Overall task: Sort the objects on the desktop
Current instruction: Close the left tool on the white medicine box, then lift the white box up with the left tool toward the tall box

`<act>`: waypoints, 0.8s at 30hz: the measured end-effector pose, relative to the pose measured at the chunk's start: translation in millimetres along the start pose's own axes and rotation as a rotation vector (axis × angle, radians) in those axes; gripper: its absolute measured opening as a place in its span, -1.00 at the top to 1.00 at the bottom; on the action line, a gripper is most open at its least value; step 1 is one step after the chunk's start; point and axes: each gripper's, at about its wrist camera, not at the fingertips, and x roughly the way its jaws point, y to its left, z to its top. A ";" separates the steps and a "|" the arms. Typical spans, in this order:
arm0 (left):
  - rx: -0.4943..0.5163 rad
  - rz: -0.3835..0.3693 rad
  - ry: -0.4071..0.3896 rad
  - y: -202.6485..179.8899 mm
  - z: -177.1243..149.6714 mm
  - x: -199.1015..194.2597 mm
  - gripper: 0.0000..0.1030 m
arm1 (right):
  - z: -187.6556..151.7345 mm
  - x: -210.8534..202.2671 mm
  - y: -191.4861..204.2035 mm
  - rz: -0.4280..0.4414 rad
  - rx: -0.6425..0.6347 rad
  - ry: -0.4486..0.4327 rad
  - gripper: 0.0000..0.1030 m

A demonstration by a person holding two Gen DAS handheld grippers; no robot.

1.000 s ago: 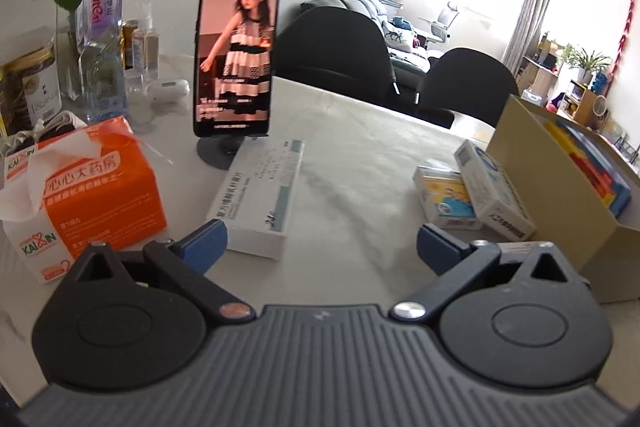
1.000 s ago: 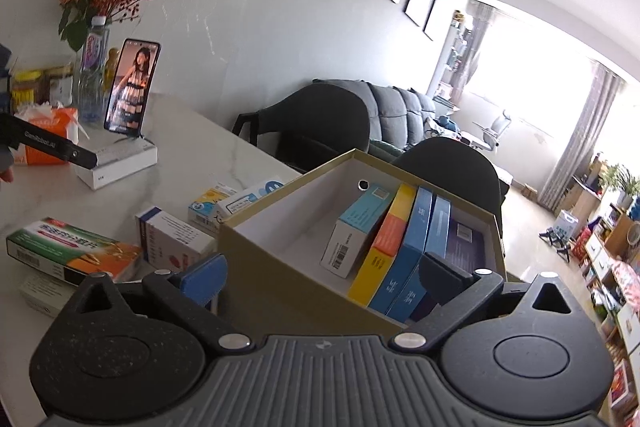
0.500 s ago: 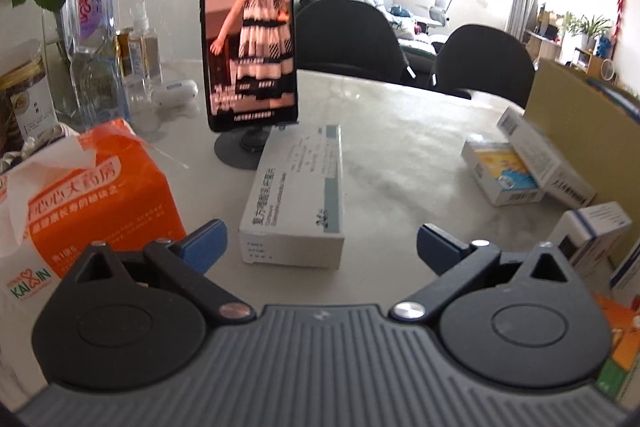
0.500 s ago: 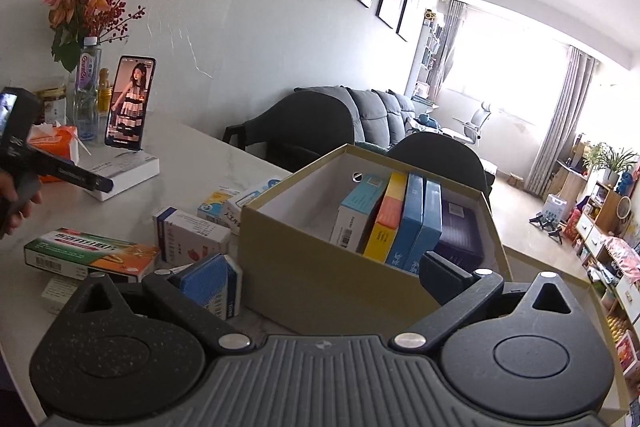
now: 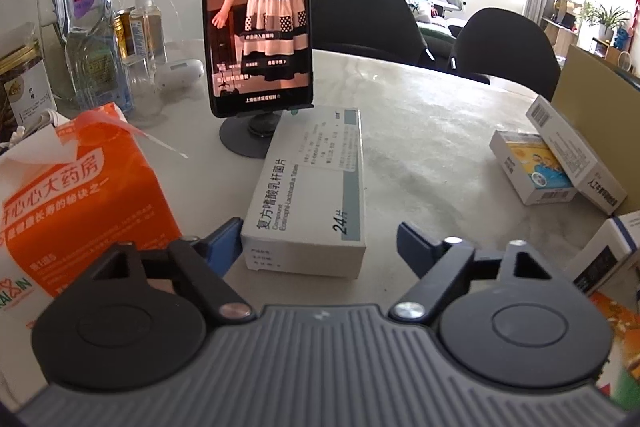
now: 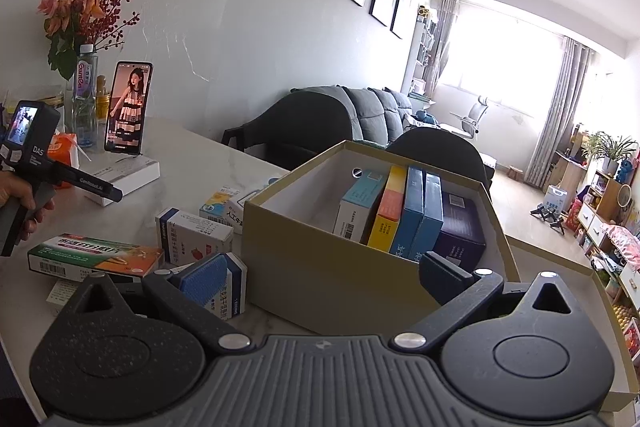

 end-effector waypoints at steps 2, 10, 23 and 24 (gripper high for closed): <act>0.002 0.004 -0.001 -0.7 -0.6 0.0 -0.18 | -0.4 0.4 -0.4 0.001 0.003 0.002 -0.99; -0.004 -0.011 0.000 -3.7 -2.6 -4.3 -0.16 | -0.9 1.4 2.1 0.008 0.001 0.006 -0.99; -0.045 -0.104 -0.035 -20.8 -1.2 -30.2 -0.15 | -0.1 -0.1 1.9 0.018 0.020 -0.003 -0.99; -0.048 -0.113 -0.039 -22.2 0.0 -32.4 -0.15 | -0.2 -0.2 2.0 0.017 0.021 -0.004 -0.99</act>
